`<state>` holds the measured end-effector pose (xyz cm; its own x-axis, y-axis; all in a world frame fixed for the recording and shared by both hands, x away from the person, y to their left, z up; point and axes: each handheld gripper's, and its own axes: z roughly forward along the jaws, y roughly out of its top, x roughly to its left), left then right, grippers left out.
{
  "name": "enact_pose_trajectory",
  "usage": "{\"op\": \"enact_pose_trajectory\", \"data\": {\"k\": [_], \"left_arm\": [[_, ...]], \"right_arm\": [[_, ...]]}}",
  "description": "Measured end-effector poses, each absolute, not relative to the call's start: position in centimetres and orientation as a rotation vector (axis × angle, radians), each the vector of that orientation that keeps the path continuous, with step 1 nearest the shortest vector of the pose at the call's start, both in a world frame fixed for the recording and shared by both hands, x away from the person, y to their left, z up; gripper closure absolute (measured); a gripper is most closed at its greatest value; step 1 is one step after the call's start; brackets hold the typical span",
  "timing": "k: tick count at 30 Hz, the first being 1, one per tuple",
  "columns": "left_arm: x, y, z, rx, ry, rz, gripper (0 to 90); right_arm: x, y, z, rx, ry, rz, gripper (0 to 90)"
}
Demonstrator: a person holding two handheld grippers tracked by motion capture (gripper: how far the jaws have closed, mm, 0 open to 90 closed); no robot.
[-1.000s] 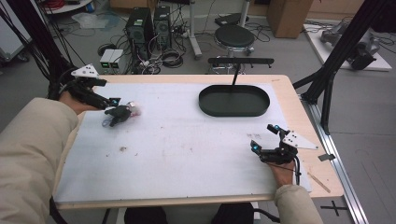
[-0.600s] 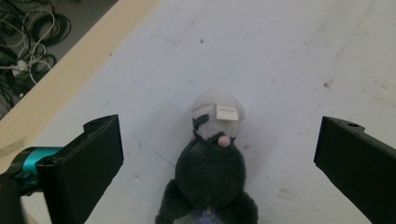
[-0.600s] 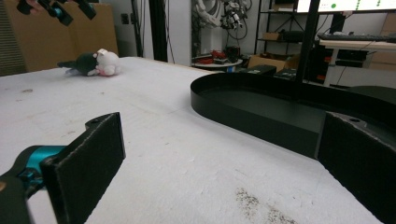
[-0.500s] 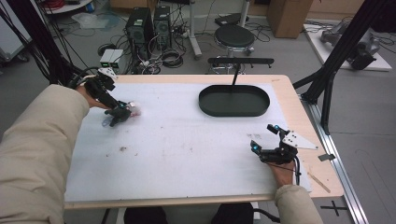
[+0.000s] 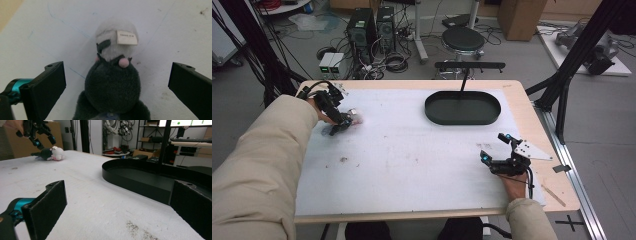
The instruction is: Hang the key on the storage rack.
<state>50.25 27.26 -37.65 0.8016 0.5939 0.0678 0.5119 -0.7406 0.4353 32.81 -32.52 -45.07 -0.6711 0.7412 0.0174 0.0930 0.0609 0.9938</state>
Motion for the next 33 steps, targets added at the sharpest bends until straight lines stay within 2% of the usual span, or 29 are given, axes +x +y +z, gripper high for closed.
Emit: {"op": "enact_pose_trajectory", "data": {"k": [10, 12, 13, 14, 15, 17, 18, 20, 26, 33], "left_arm": [[50.5, 27.3, -39.2, 2.629, 0.909, 0.267, 1.9], [50.5, 27.3, -39.3, 2.645, 0.907, 0.267, 6.5], [50.5, 27.3, -39.3, 2.645, 0.907, 0.267, 11.5], [50.6, 27.3, -39.3, 2.647, 0.902, 0.268, 11.5], [50.6, 27.4, -39.4, 2.639, 0.902, 0.263, 18.3], [50.6, 27.4, -39.6, 2.636, 0.927, 0.246, 24.8], [50.5, 27.4, -40.0, 2.637, 0.937, 0.244, 24.1], [50.4, 27.3, -40.0, 2.647, 0.939, 0.278, 34.0], [49.6, 27.0, -39.8, 2.652, 0.925, 0.349, 43.2], [48.7, 26.8, -39.6, 2.65, 0.922, 0.376, 47.6]], "right_arm": [[32.8, -32.5, -45.1, 0.832, 1.835, 1.657, 0.6], [32.8, -32.5, -45.1, 0.831, 1.835, 1.656, 0.7], [32.8, -32.5, -45.1, 0.832, 1.835, 1.655, 0.7], [32.8, -32.5, -45.1, 0.832, 1.835, 1.655, 0.7], [32.8, -32.5, -45.1, 0.832, 1.835, 1.655, 0.7], [32.8, -32.5, -45.1, 0.834, 1.835, 1.657, 0.7], [32.8, -32.6, -45.1, 0.83, 1.832, 1.655, 0.7], [32.8, -32.5, -45.1, 0.836, 1.835, 1.657, 0.7], [32.8, -32.5, -45.1, 0.832, 1.834, 1.656, 0.7], [32.8, -32.5, -45.1, 0.831, 1.835, 1.656, 0.7]]}}
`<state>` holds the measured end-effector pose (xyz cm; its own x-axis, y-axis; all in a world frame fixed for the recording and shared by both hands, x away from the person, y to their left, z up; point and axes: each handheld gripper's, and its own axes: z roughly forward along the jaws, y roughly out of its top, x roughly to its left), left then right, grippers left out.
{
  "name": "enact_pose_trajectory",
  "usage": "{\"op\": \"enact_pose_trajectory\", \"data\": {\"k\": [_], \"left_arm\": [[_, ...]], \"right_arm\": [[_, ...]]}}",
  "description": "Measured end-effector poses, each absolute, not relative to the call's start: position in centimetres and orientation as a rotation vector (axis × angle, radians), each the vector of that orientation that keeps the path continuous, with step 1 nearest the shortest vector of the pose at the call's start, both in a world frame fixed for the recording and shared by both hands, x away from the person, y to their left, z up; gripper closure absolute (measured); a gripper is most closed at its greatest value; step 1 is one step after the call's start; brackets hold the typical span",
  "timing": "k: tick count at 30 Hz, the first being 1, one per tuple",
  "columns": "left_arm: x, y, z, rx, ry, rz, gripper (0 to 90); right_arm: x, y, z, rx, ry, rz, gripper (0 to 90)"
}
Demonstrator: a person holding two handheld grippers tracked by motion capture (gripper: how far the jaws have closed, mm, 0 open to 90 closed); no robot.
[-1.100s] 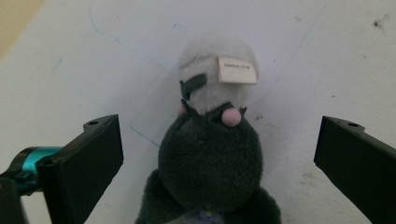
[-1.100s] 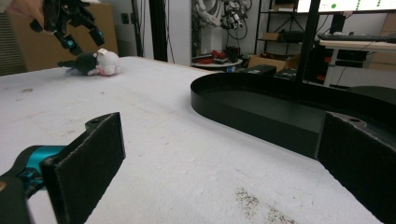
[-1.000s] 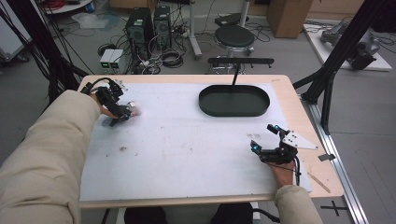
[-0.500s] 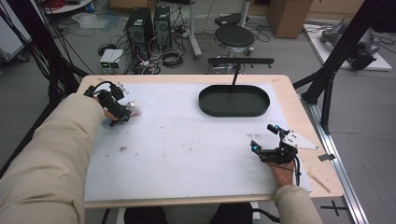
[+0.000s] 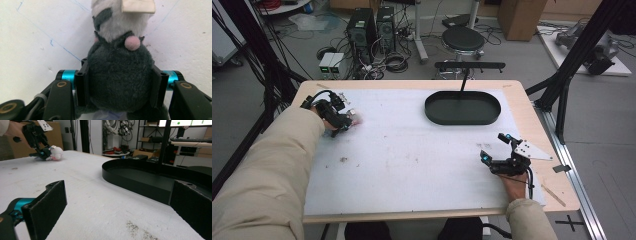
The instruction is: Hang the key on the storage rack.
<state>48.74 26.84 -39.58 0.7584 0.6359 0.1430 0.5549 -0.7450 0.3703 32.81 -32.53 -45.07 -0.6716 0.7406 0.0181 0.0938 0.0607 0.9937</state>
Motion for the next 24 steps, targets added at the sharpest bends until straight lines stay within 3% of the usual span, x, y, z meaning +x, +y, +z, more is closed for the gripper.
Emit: {"op": "enact_pose_trajectory", "data": {"k": [24], "left_arm": [[42.3, 23.0, -34.1, 2.422, 0.708, 0.432, 49.0]], "right_arm": [[33.3, -32.8, -44.9, 0.896, 1.83, 1.671, 0.6]]}}
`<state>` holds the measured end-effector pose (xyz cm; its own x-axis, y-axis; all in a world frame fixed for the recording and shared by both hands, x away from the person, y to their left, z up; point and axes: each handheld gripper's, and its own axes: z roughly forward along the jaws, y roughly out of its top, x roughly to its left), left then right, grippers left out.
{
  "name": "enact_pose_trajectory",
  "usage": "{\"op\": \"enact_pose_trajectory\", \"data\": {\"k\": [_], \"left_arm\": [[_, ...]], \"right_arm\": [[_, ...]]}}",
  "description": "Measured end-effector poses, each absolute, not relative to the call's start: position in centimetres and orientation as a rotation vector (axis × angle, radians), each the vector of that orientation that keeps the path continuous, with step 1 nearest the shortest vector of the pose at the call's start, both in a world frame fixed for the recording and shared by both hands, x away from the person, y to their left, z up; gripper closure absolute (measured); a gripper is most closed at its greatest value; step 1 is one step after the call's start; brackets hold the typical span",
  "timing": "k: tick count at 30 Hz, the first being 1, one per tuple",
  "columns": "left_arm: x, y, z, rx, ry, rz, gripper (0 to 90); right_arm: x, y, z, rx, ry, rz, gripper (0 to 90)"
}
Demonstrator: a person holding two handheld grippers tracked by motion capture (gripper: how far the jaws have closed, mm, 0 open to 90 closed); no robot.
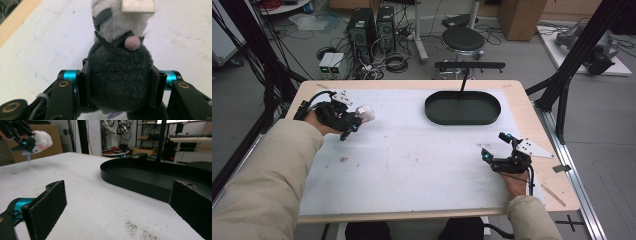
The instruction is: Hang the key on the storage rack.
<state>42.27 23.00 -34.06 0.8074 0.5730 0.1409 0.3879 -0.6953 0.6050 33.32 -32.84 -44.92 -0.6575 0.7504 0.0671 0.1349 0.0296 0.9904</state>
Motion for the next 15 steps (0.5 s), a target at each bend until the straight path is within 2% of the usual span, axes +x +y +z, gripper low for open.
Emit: {"op": "enact_pose_trajectory", "data": {"k": [6, 15], "left_arm": [[40.7, 21.2, -32.6, 2.383, 0.615, 0.437, 48.9], [38.7, 18.6, -30.9, 2.313, 0.483, 0.387, 48.8]], "right_arm": [[33.6, -32.5, -43.5, 0.902, 1.888, 1.688, 0.6], [34.3, -30.4, -37.7, 0.742, 2.049, 1.722, 0.6]]}}
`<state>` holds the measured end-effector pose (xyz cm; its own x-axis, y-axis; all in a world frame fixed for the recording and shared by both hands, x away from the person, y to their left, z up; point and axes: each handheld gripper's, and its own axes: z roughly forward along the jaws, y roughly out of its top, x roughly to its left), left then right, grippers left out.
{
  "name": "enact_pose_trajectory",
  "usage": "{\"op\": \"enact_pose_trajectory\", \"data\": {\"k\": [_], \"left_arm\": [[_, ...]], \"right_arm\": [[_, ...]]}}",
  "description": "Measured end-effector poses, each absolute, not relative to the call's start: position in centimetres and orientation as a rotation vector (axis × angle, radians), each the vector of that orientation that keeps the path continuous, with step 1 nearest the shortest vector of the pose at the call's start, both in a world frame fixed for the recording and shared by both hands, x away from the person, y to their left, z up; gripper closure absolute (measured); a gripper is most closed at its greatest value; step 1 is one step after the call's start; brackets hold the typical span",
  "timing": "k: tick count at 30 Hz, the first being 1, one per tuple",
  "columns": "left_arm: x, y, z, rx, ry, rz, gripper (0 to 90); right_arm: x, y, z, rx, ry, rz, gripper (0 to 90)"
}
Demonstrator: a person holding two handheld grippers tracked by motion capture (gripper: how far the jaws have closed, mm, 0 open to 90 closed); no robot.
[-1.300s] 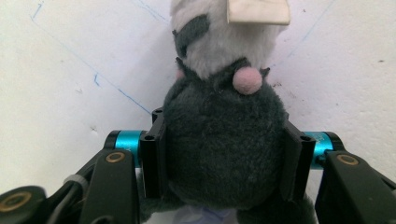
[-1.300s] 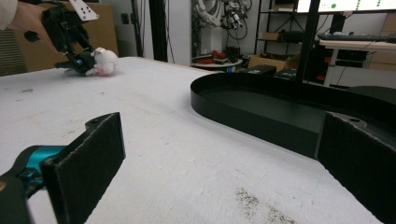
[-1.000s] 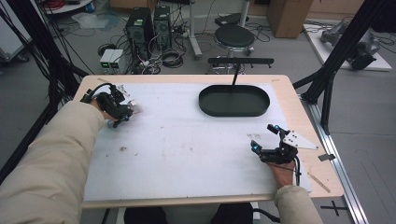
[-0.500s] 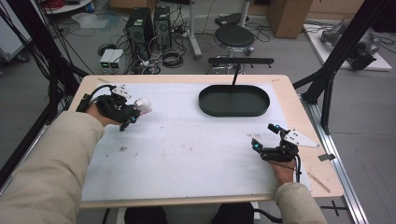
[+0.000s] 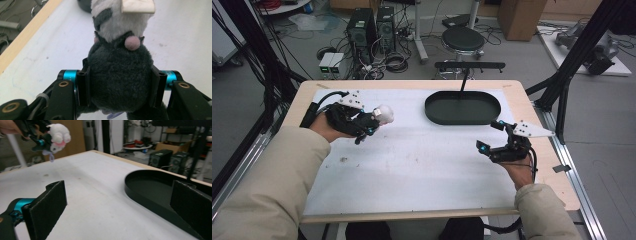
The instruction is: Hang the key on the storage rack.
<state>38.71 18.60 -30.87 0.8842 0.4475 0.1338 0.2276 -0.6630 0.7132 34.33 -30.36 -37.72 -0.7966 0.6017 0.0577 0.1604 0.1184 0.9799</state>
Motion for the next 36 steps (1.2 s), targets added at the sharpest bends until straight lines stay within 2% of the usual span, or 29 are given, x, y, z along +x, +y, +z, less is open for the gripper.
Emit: {"op": "enact_pose_trajectory", "data": {"k": [7, 12, 20, 27, 36], "left_arm": [[37.6, 17.4, -29.9, 2.293, 0.411, 0.364, 48.7], [37.0, 15.7, -29.5, 2.306, 0.345, 0.318, 48.7], [36.4, 12.7, -28.6, 2.321, 0.219, 0.276, 48.6], [36.4, 11.1, -28.3, 2.328, 0.175, 0.253, 48.4], [36.4, 9.2, -28.8, 2.352, 0.126, 0.224, 48.2]], "right_arm": [[35.5, -28.1, -33.4, 0.618, 2.192, 1.71, 0.7], [36.2, -25.9, -31.5, 0.523, 2.289, 1.719, 0.6], [37.2, -23.1, -29.2, 0.402, 2.408, 1.674, 0.7], [37.8, -21.1, -27.7, 0.287, 2.498, 1.626, 0.7], [38.1, -18.0, -27.4, 0.202, 2.634, 1.551, 0.7]]}}
